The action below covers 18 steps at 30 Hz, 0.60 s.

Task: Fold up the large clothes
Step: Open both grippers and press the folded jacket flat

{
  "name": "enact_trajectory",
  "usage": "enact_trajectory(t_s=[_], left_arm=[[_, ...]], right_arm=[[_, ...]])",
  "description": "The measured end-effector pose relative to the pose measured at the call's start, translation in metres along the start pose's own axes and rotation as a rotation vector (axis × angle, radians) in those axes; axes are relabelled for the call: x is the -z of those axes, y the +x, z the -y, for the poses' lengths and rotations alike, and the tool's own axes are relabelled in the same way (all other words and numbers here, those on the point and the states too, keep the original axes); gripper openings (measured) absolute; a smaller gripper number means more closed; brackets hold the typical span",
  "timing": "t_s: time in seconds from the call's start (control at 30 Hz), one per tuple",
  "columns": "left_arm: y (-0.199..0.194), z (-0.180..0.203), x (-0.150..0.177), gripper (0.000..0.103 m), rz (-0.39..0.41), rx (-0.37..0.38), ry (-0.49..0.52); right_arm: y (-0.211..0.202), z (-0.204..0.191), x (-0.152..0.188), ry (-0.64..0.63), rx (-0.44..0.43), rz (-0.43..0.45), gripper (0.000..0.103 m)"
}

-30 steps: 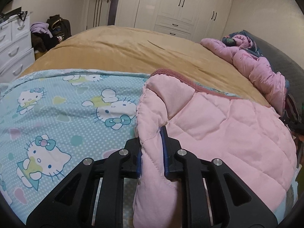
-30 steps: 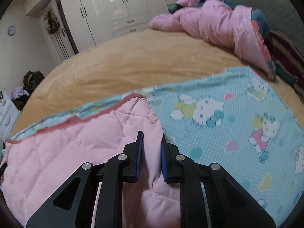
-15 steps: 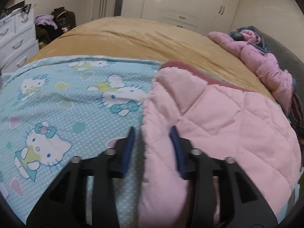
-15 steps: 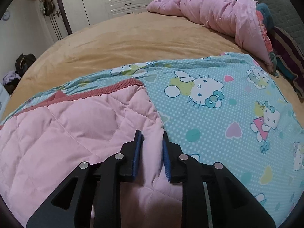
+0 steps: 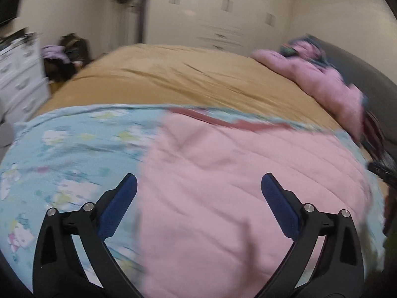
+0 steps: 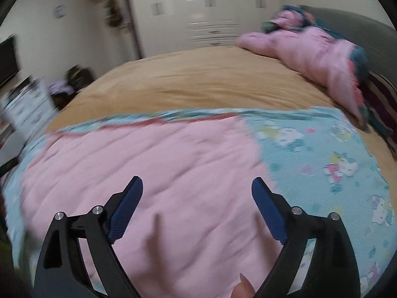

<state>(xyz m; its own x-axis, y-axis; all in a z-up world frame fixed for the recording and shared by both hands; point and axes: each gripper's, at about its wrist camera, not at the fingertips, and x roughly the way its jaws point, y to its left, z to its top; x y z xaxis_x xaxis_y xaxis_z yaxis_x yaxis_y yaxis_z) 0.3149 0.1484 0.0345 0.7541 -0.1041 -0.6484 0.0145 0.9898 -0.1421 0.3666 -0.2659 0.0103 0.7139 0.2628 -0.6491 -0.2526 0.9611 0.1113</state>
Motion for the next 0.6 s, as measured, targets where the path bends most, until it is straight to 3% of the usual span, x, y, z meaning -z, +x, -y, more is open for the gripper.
enact_trajectory(t_s=[0.07, 0.17, 0.27, 0.33, 0.4, 0.6], left_arm=[[0.005, 0.034, 0.007, 0.094, -0.028, 0.059, 0.029], [0.018, 0.075, 0.027, 0.094, -0.077, 0.109, 0.088], [0.042, 0.097, 0.052, 0.094, -0.122, 0.037, 0.18], [0.053, 0.094, 0.063, 0.095, -0.125, 0.044, 0.175], [0.062, 0.08, 0.068, 0.095, -0.126, 0.097, 0.121], [0.049, 0.082, 0.071, 0.094, -0.117, 0.094, 0.116]], right_arm=[[0.001, -0.025, 0.01, -0.04, -0.056, -0.017, 0.092], [0.012, -0.053, 0.021, -0.109, -0.043, -0.045, 0.093], [0.035, -0.064, 0.031, -0.13, -0.03, -0.135, 0.097], [0.044, -0.064, 0.037, -0.129, -0.033, -0.156, 0.099], [0.053, -0.061, 0.041, -0.111, -0.044, -0.166, 0.099], [0.047, -0.065, 0.043, -0.094, -0.022, -0.138, 0.099]])
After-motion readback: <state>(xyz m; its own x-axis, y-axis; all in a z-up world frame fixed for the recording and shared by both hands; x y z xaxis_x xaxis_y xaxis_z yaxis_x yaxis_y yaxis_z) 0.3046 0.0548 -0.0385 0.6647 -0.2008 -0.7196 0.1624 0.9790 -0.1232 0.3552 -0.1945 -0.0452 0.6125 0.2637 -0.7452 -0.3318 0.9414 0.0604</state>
